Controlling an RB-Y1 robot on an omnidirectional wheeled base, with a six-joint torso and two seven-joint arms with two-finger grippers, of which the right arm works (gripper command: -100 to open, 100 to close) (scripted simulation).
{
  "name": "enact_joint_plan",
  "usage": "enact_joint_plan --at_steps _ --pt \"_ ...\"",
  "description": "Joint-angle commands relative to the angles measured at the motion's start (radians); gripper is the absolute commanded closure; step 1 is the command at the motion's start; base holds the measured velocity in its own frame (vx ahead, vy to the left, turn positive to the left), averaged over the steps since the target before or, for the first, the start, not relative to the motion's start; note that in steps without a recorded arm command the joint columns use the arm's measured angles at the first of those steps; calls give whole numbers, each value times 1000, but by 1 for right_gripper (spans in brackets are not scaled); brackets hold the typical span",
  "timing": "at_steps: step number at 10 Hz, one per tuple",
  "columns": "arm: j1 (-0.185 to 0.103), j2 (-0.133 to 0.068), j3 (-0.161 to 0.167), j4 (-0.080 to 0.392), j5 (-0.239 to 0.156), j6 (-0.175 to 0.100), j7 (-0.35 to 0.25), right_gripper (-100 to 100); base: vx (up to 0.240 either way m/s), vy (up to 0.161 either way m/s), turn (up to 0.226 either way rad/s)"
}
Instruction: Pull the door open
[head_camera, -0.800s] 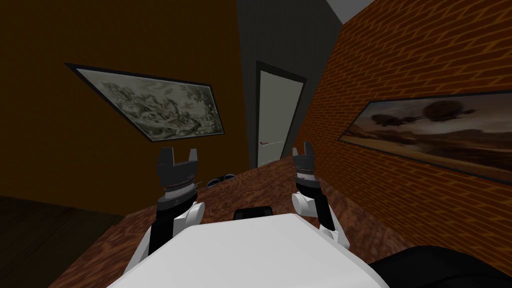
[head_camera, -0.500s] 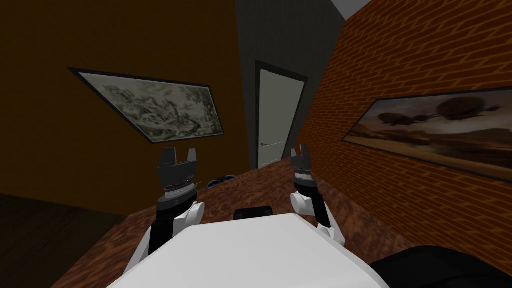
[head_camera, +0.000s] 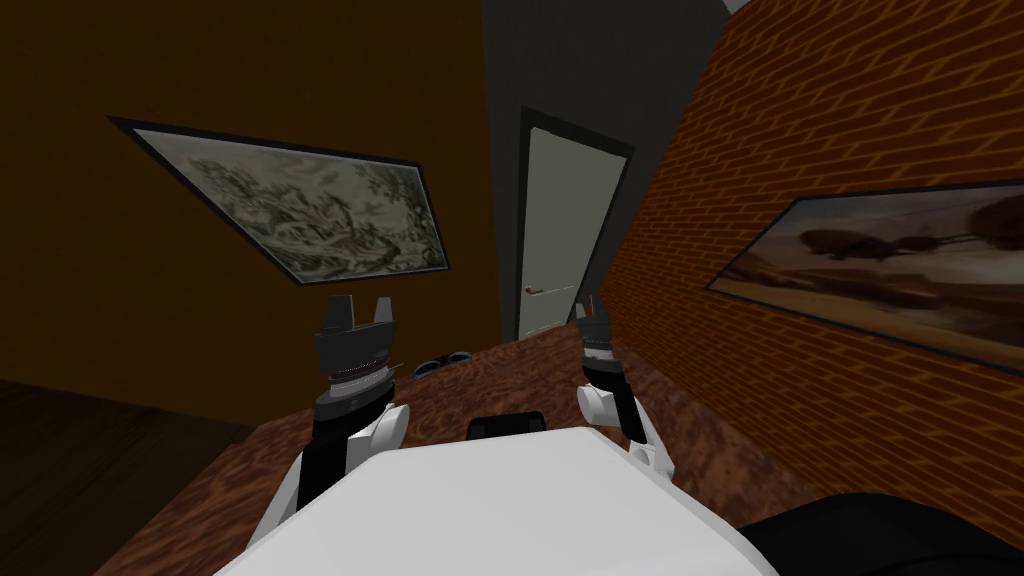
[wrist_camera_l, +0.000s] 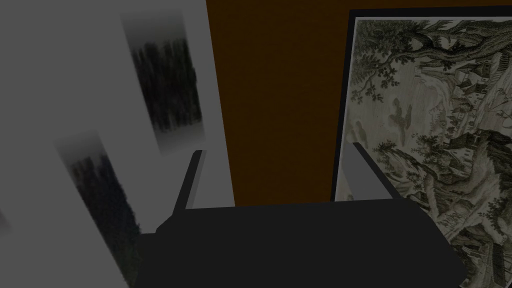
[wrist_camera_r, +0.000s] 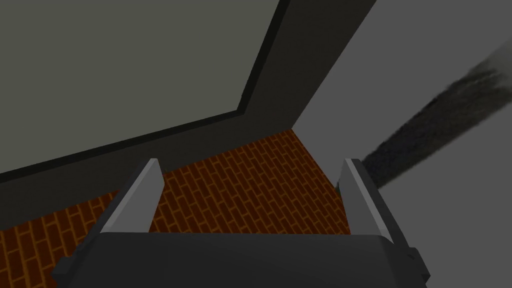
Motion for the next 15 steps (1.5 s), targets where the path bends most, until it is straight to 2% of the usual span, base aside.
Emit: enact_joint_plan --at_steps 1,4,6,10,11,13,14,15 --pt "-18 -9 -3 49 -3 -10 -10 -100 82 -40 83" --pt "-42 -24 0 141 -6 -35 -27 -100 97 -30 76" --pt "-50 -29 1 174 -7 -44 -33 -100 89 -43 64" --pt "-86 -51 4 306 -11 -83 -59 -100 70 -32 87" --pt "-86 -51 4 317 -11 -83 -59 -100 66 -36 31" --pt "-106 -63 6 384 -14 -104 -73 -100 70 -37 86" --pt "-106 -63 6 394 -14 -104 -73 -100 53 -31 36" --pt "-116 -69 8 425 -15 -115 -80 -100 39 -34 50"
